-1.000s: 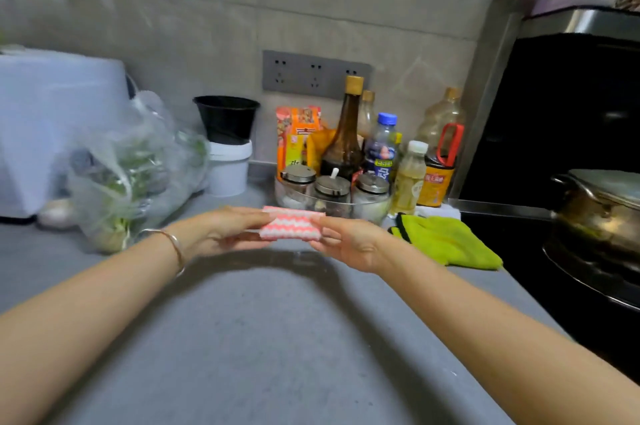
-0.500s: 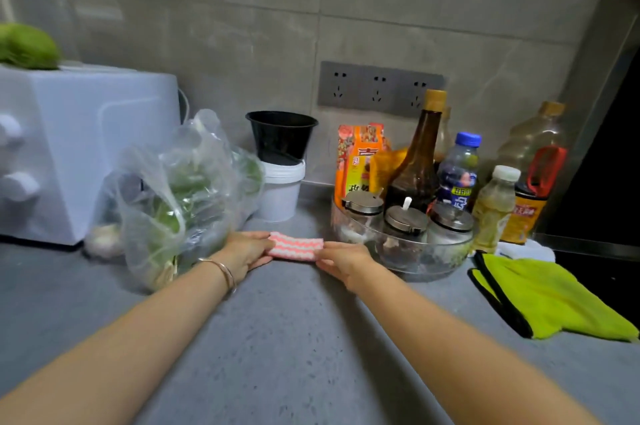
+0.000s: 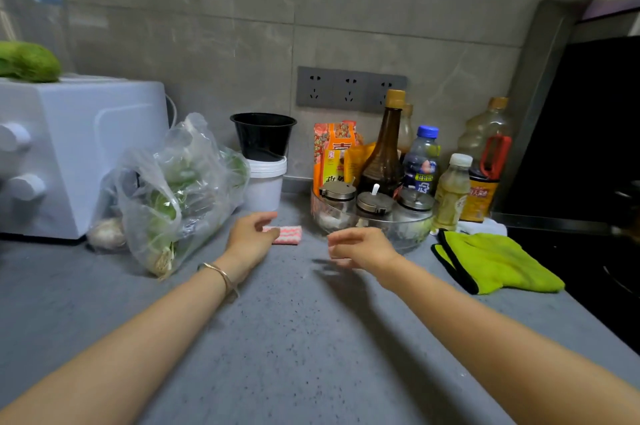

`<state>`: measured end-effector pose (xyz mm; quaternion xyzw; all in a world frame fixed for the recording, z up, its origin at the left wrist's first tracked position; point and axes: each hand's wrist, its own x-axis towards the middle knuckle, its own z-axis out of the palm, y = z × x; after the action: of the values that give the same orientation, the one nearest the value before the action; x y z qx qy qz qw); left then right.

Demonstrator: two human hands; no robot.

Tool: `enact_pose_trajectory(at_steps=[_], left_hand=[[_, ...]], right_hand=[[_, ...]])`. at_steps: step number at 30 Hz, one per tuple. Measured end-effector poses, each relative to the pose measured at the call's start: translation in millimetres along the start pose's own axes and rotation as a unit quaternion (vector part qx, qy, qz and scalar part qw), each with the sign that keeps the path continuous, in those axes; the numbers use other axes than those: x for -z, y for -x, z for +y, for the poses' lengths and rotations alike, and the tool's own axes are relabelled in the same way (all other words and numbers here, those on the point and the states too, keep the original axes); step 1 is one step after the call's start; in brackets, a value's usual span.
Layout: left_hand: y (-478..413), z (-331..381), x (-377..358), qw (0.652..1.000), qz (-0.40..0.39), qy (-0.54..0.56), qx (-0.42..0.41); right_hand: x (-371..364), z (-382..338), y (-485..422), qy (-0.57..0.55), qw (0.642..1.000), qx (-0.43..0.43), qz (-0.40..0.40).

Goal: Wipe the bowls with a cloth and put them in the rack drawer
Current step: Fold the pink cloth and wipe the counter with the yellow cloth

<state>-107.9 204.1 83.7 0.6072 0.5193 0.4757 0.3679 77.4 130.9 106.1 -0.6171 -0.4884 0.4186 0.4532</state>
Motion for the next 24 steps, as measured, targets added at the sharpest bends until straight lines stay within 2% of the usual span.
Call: enact_pose_trajectory(at_steps=[4,7,11,16,19,24], left_hand=[[42,30,-29,0.997,-0.067,0.019,-0.033],[72,47,-55,0.994,-0.089,0.016,-0.056],[100,55,-86,0.99,-0.123,0.001,-0.07],[110,55,-109,0.987,-0.129,-0.03,-0.089],[102,45,-114,0.983,-0.123,-0.081,-0.11],[91,29,-117,0.976,-0.116,-0.12,-0.139]], right_hand=[[63,-3,48,0.061,0.998,0.033,0.001],[112,2,84,0.067,0.995,0.045,0.055],[167,15,116,0.148,0.977,0.046,0.147],[205,36,118,0.196,0.969,0.041,0.144],[215,54,85,0.293,0.943,0.031,0.156],[222,76,12,0.468,0.873,-0.072,0.119]])
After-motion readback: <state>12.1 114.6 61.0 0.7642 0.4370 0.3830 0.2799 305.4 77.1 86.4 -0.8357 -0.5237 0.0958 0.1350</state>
